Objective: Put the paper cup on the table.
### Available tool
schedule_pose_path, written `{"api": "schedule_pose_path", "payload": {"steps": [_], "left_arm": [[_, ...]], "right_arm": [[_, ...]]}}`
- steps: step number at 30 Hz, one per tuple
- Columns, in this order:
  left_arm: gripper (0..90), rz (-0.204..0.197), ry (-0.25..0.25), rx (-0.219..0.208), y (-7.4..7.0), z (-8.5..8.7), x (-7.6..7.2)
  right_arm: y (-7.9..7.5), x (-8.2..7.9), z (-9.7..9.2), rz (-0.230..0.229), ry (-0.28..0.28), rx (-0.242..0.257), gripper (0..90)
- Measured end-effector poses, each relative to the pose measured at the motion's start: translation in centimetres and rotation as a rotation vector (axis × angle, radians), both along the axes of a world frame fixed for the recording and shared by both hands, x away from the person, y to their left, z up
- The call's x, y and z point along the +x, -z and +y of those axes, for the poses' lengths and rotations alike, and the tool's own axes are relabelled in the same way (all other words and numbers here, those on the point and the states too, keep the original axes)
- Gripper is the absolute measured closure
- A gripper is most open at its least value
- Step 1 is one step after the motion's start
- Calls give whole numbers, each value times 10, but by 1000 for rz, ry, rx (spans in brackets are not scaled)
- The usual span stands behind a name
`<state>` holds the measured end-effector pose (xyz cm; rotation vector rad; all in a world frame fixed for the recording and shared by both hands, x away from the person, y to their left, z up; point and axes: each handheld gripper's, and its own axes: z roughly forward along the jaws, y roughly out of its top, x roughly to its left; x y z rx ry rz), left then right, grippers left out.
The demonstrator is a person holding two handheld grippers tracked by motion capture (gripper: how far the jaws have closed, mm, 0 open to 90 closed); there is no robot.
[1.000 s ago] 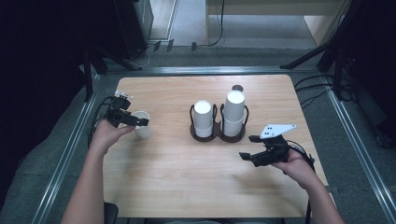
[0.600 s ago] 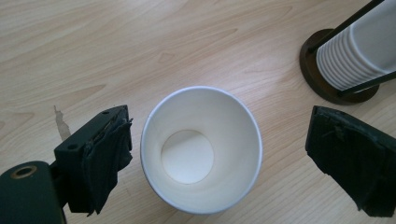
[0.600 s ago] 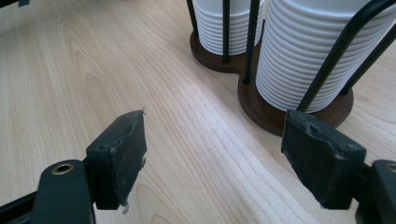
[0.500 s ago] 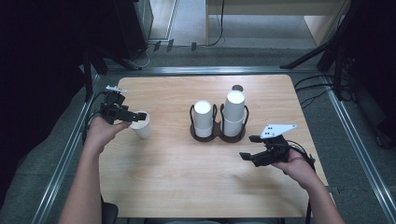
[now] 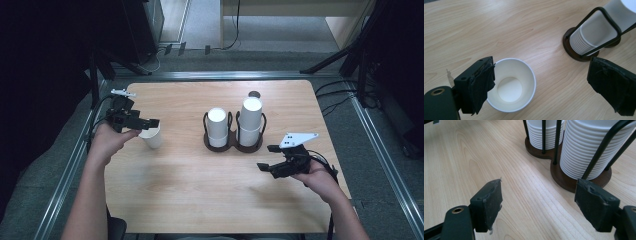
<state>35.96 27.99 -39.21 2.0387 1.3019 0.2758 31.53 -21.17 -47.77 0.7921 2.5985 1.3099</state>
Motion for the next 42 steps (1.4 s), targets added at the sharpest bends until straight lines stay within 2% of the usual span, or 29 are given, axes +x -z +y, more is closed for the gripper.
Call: {"api": "schedule_pose_path", "payload": {"steps": [7,14,16,22,25,29,34,42], "left_arm": [[80,-18,14,-38,-10,-9,-5],[83,-28,50,-35,-14,-22,-10],[83,-26,72,-58,-16,-25,-11],[84,-38,90,-43,-19,-36,-16],[83,-43,105,-43,-19,-41,-18],[83,-44,129,-55,-18,-47,-20],[83,-49,143,-42,-16,-56,-23],[83,-50,176,-53,-10,-68,-28]], "right_arm": [[0,0,0,1,2,0,225],[-1,0,-1,-1,2,3,225],[-1,0,-2,-2,2,2,225],[-2,0,-2,-1,7,7,225],[-3,1,-3,10,16,24,223],[-3,1,-3,4,13,21,223],[-4,0,-2,2,10,20,223],[-5,1,0,-3,2,18,223]]}}
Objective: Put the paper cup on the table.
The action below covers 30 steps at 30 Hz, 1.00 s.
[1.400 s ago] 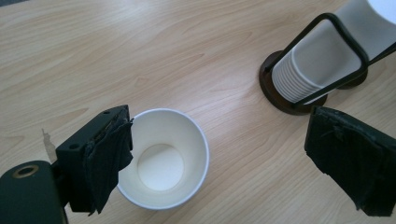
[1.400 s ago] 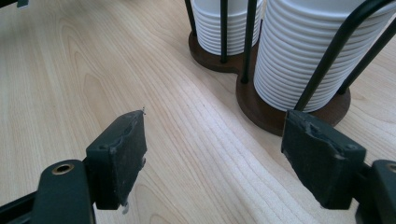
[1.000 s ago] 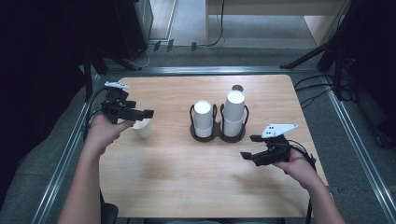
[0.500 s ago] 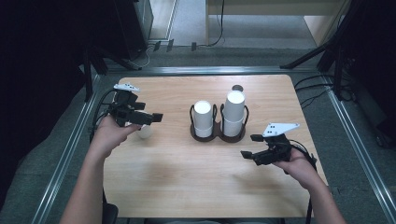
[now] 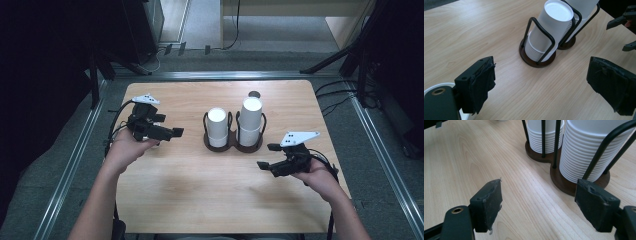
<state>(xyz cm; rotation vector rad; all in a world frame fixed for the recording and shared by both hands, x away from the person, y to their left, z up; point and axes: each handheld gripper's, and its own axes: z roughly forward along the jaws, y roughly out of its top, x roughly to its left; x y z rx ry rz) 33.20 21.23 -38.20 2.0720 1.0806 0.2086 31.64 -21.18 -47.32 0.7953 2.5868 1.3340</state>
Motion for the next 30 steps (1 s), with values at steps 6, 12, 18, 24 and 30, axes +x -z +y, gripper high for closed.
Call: {"api": "schedule_pose_path", "payload": {"steps": [6,12,18,24,30], "left_arm": [[83,-4,21,-4,6,-10,-4],[83,-6,47,-18,15,-22,-7],[83,-7,74,-16,24,-36,-11],[83,-3,90,-14,31,-47,-14],[83,1,132,0,38,-63,-18]], "right_arm": [[-1,-1,2,2,-4,-1,223],[-1,0,3,-1,-10,-2,223],[-1,-1,3,-1,-11,-4,223],[-2,-1,3,-4,-11,-2,223],[-2,-1,4,-10,-16,-3,223]]}}
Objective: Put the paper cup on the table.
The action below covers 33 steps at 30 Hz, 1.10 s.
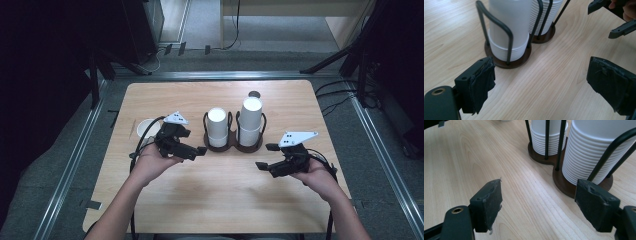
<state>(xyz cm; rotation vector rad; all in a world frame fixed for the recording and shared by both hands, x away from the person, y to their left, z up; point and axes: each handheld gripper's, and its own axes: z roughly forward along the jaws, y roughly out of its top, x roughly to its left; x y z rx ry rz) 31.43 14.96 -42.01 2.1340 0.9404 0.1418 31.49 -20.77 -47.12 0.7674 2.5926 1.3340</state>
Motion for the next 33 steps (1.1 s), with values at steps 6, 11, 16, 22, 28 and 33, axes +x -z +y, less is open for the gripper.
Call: {"api": "schedule_pose_path", "payload": {"steps": [6,11,16,22,28,33], "left_arm": [[83,-2,39,6,5,-11,-4],[83,8,56,4,12,-16,-8],[83,7,78,7,18,-24,-10],[83,-3,97,15,23,-32,-13],[83,7,87,-6,28,-35,-12],[83,9,90,5,33,-37,-12]], "right_arm": [[0,-1,1,0,-6,-5,223],[0,-1,0,1,-3,-3,222],[0,-1,1,0,-7,-5,222],[0,-2,3,1,-13,-7,223],[2,-3,4,1,-18,-11,223],[3,-3,6,4,-22,-14,223]]}}
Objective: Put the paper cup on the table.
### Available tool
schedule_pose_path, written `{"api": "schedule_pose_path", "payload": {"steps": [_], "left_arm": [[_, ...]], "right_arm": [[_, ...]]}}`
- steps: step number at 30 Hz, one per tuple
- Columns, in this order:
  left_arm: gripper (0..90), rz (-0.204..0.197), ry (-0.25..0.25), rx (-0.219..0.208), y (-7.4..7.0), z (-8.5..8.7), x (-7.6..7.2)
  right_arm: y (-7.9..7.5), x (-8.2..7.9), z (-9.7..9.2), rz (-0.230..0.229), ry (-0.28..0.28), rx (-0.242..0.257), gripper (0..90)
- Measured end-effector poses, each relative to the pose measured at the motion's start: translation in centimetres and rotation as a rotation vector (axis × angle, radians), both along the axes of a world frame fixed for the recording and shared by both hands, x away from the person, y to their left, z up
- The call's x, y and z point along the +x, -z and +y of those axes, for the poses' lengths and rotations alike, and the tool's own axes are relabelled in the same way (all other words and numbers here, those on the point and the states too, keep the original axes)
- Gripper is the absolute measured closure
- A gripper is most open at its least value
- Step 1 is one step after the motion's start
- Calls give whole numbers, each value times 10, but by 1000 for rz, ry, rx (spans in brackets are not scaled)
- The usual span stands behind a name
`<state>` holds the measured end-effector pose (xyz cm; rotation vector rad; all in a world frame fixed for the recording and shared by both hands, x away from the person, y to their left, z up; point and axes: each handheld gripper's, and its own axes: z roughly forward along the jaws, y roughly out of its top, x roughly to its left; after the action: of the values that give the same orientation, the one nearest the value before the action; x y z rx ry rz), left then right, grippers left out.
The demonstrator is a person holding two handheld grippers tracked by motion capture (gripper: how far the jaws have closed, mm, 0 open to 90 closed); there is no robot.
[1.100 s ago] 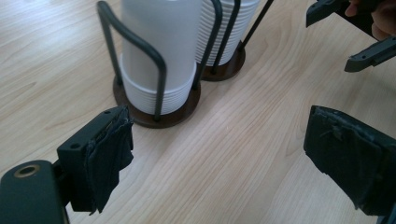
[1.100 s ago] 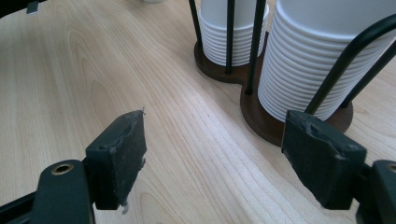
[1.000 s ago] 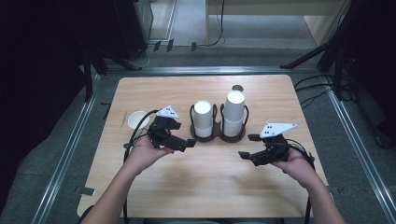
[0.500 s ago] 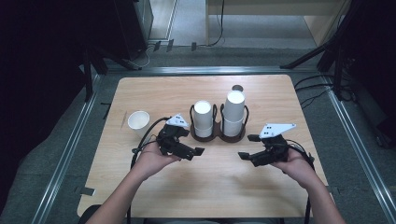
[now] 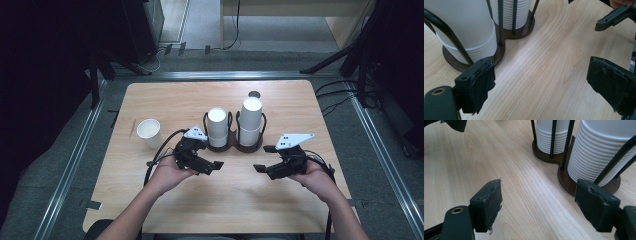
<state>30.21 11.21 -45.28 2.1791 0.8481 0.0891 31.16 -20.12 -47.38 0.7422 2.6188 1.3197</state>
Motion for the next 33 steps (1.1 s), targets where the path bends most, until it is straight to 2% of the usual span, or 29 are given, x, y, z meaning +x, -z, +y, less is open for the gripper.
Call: {"api": "schedule_pose_path", "payload": {"steps": [4,7,11,14,20,25,29,33], "left_arm": [[83,7,11,1,5,-3,-1],[83,1,15,20,8,-6,-2],[83,16,17,14,13,-9,-2],[83,11,21,38,15,-12,-3],[83,19,21,57,20,-15,-3],[83,9,13,61,24,-16,-3],[83,-12,17,88,26,-18,-4],[83,-12,19,80,26,-18,-4]], "right_arm": [[0,-1,1,2,-6,-5,223],[1,-1,2,-2,-9,-7,223],[1,-1,4,-2,-13,-8,223],[1,-1,4,-1,-14,-10,223],[1,-2,4,-2,-16,-10,223],[1,-2,5,-3,-18,-11,223],[1,-2,5,-3,-19,-11,223],[1,-2,5,-5,-20,-13,223]]}}
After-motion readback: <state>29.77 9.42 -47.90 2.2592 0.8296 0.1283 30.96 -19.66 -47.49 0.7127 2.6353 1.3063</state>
